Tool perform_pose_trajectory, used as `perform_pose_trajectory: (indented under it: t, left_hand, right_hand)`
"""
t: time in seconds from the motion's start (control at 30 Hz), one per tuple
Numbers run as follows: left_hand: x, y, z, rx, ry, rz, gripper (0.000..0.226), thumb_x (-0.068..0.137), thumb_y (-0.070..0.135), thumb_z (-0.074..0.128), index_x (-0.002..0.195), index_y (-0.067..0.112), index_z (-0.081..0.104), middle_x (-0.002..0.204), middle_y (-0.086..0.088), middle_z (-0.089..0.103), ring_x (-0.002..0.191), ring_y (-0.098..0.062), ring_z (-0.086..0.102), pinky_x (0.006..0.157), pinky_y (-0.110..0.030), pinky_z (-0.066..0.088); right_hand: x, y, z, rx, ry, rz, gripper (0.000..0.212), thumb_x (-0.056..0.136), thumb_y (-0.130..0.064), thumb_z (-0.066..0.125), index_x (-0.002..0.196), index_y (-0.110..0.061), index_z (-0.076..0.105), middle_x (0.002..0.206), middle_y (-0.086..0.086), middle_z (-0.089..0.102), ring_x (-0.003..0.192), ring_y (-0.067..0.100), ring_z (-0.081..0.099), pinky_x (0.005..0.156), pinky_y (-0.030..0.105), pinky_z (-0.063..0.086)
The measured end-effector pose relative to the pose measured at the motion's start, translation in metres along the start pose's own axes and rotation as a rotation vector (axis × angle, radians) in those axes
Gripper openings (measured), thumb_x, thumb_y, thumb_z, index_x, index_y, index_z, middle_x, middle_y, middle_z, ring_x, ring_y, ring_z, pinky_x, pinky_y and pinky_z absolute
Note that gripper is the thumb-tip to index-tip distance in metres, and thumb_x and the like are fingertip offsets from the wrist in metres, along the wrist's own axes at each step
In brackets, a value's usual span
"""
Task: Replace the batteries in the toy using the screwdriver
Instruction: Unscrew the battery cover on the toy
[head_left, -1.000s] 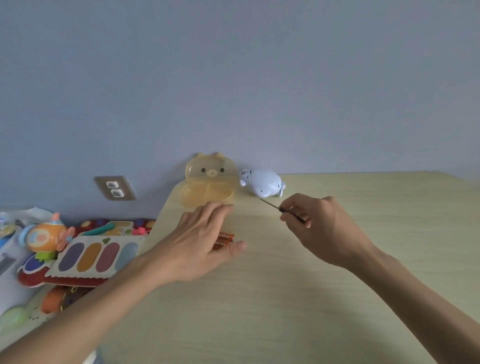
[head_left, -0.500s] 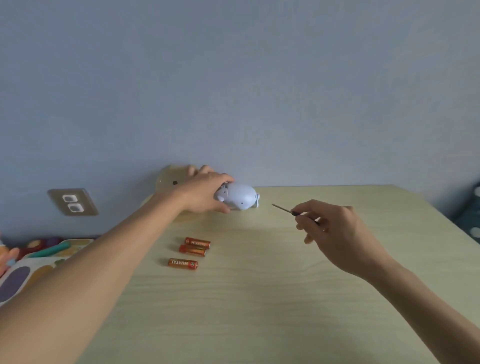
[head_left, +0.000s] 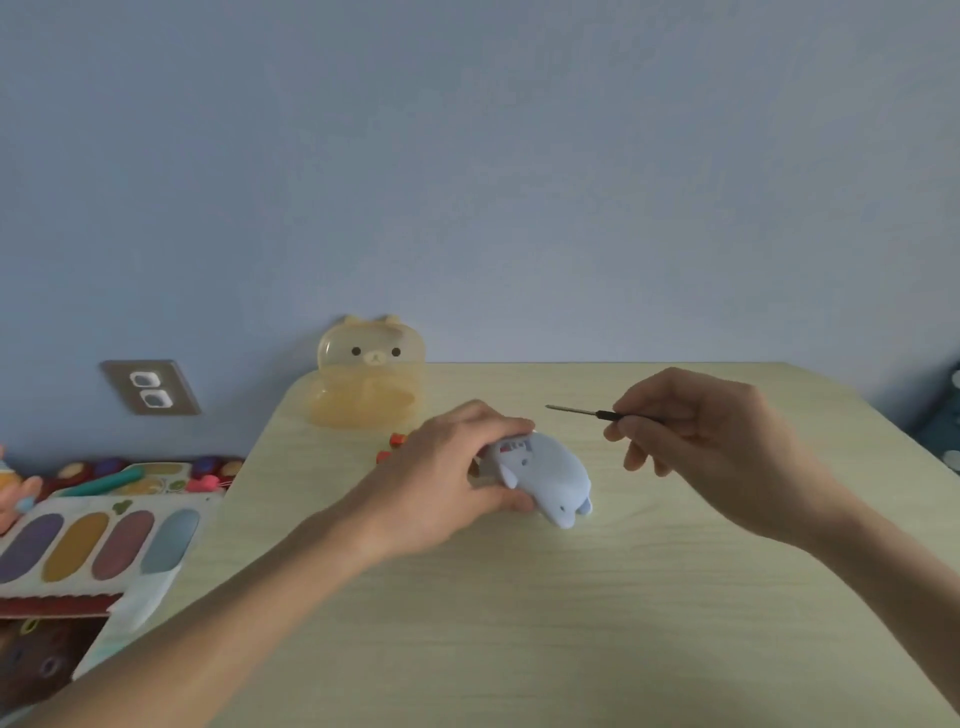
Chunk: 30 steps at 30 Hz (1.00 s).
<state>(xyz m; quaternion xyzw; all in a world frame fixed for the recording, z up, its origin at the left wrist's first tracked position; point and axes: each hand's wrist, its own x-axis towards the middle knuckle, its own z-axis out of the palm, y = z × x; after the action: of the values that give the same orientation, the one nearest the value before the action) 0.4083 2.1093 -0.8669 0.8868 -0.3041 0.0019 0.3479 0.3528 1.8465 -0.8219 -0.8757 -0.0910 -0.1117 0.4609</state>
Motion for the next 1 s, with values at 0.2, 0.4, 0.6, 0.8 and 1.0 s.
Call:
perform_pose_trajectory:
  t: [0.2,0.4,0.6,0.8,1.0]
  left_hand:
    - [-0.023,-0.003,0.018,-0.356,-0.006,-0.054,0.061,0.083,0.01,0.09,0.136,0.025,0.063,0.129,0.008,0.062,0.113,-0.013,0.073,0.099,-0.028,0.059]
    - [-0.034,-0.01,0.019,-0.572,-0.04,-0.122,0.063,0.08,0.004,0.089,0.133,0.027,0.063,0.131,0.004,0.072,0.114,-0.013,0.075,0.099,-0.028,0.06]
    - [-0.035,-0.011,0.025,-0.709,-0.06,-0.102,0.063,0.078,0.015,0.088,0.135,0.024,0.064,0.133,0.002,0.073,0.117,-0.029,0.075,0.1,-0.038,0.061]
    - [-0.036,-0.009,0.026,-0.742,-0.053,-0.074,0.062,0.076,0.017,0.087,0.134,0.023,0.065,0.13,0.001,0.074,0.117,-0.026,0.074,0.098,-0.035,0.062]
    - [-0.037,-0.007,0.024,-0.738,-0.06,-0.073,0.06,0.078,0.012,0.087,0.133,0.023,0.065,0.123,-0.008,0.076,0.11,-0.02,0.076,0.093,-0.027,0.061]
  right_hand:
    - [-0.015,-0.01,-0.011,0.023,-0.06,-0.049,0.017,0.095,-0.005,0.069,0.092,-0.02,0.079,0.082,0.001,0.081,0.064,0.014,0.075,0.062,0.029,0.059]
    - [-0.029,-0.014,-0.006,-0.02,-0.129,-0.107,0.012,0.096,-0.009,0.067,0.103,-0.017,0.074,0.086,-0.01,0.082,0.072,0.01,0.078,0.067,0.021,0.06]
    - [-0.03,-0.019,0.001,-0.052,-0.107,-0.154,0.013,0.094,-0.007,0.07,0.1,-0.016,0.077,0.081,-0.016,0.081,0.07,0.002,0.077,0.065,0.012,0.056]
    - [-0.03,-0.021,0.005,-0.099,-0.099,-0.179,0.013,0.094,-0.009,0.071,0.101,-0.018,0.077,0.082,-0.018,0.081,0.071,0.0,0.077,0.066,0.01,0.056]
    - [-0.031,-0.024,0.004,-0.206,-0.113,-0.214,0.015,0.095,-0.007,0.071,0.102,-0.018,0.079,0.084,-0.024,0.079,0.07,-0.006,0.074,0.065,0.004,0.051]
